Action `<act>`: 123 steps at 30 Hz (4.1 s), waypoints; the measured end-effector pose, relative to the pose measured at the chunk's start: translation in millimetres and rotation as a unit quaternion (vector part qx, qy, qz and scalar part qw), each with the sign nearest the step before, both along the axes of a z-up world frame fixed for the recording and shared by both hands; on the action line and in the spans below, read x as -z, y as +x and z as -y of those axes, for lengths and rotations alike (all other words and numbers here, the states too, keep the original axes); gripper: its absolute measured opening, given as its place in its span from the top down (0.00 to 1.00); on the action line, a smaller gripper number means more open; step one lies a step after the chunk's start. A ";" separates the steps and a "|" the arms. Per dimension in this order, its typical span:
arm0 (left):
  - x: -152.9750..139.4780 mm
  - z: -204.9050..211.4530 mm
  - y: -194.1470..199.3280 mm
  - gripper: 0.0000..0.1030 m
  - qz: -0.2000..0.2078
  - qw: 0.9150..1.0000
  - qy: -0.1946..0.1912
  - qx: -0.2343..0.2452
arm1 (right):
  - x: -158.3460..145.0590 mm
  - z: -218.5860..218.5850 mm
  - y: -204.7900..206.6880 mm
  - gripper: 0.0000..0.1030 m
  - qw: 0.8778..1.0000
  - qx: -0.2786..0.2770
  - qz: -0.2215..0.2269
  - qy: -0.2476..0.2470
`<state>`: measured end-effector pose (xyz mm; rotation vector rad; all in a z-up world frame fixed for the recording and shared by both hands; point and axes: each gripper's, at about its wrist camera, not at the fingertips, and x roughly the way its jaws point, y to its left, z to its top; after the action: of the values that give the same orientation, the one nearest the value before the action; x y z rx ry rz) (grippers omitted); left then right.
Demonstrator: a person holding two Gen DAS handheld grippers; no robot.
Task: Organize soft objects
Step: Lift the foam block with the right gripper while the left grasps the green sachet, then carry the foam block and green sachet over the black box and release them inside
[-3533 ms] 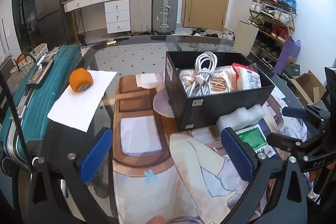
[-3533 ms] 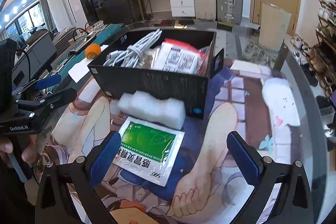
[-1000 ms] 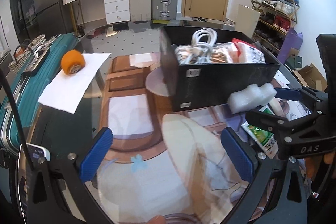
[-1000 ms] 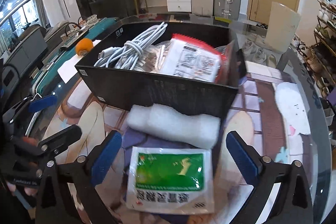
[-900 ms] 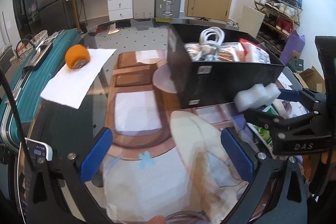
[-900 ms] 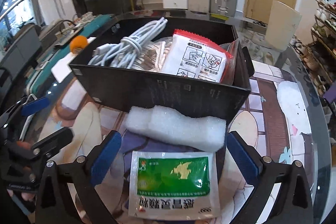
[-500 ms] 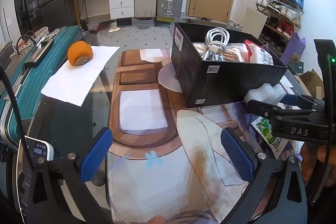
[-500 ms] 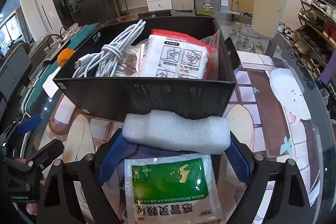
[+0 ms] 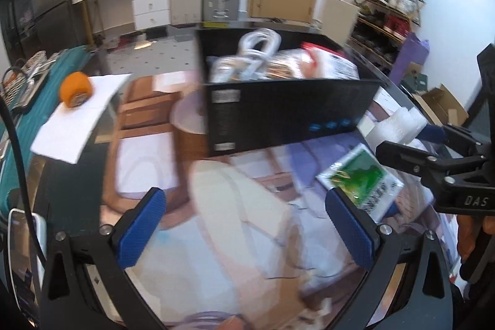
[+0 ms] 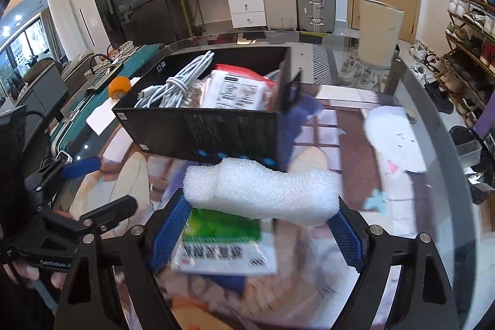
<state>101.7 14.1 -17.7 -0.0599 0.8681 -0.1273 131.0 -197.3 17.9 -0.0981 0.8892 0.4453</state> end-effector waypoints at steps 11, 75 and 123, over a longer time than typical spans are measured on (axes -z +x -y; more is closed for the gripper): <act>1.7 74.1 12.3 0.00 -0.021 0.991 0.033 0.126 | -7.8 57.7 -12.7 0.15 1.000 0.013 0.001 -0.012; -66.7 -13.9 46.0 0.74 0.087 0.995 -0.041 0.022 | -59.3 -34.0 26.2 0.14 0.989 -0.110 0.094 -0.013; -42.6 -18.7 87.8 0.49 0.058 0.997 -0.039 0.018 | -52.1 -41.2 75.9 0.01 0.986 -0.133 0.100 -0.004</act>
<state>189.5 32.8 24.9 -0.1090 0.7481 -0.1964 206.9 -156.0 70.0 -0.2659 0.6815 0.6683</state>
